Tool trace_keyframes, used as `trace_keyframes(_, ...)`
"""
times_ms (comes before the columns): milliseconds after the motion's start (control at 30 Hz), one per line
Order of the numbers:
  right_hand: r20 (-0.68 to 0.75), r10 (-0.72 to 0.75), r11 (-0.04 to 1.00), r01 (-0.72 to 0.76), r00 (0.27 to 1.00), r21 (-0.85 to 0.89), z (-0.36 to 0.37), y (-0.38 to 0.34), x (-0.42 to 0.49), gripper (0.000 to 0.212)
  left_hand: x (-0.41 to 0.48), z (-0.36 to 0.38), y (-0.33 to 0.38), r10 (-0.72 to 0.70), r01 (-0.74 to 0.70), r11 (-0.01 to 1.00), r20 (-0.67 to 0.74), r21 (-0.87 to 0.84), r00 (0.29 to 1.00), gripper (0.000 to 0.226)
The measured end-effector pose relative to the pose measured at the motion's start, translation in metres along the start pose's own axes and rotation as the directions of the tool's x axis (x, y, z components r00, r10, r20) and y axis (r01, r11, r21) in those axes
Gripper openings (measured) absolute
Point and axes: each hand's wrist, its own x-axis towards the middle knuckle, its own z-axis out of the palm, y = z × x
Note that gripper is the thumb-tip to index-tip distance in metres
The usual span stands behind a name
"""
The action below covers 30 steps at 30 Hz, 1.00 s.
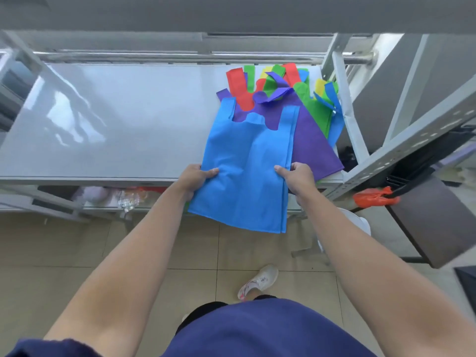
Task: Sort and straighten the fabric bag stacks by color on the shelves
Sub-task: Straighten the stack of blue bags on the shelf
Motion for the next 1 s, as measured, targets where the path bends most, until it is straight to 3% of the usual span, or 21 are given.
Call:
trace_keyframes(233, 0.060, -0.061, 0.998, 0.061, 0.996, 0.008, 0.097, -0.003, -0.068, 0.030, -0.059, -0.115, -0.057, 0.025, -0.024, 0.983, 0.003, -0.182, 1.000, 0.022)
trace_keyframes(467, 0.146, -0.166, 0.985, 0.171, 0.975, -0.022, 0.223, -0.039, -0.141, 0.019, -0.119, -0.244, -0.114, 0.030, -0.068, 0.955, -0.132, -0.287, 0.991, 0.032)
trace_keyframes(633, 0.224, -0.173, 0.977, 0.197, 0.959, -0.087, 0.289, -0.068, -0.151, 0.023, -0.139, -0.317, -0.130, 0.026, -0.042, 0.933, -0.051, -0.357, 0.998, 0.036)
trace_keyframes(767, 0.273, -0.196, 0.968, 0.231, 0.942, -0.101, 0.336, -0.106, -0.132, 0.019, -0.121, -0.352, -0.126, 0.063, -0.060, 0.955, 0.003, -0.291, 0.998, 0.031)
trace_keyframes(833, 0.282, -0.213, 0.967, 0.243, 0.936, -0.075, 0.358, -0.124, -0.114, 0.019, -0.097, -0.372, -0.116, 0.111, -0.130, 0.955, -0.087, -0.266, 0.990, 0.023)
trace_keyframes(1000, 0.283, -0.257, 0.962, 0.272, 0.924, -0.012, 0.414, -0.178, -0.064, 0.019, -0.028, -0.436, -0.062, 0.160, -0.208, 0.950, -0.209, -0.233, 0.965, 0.042)
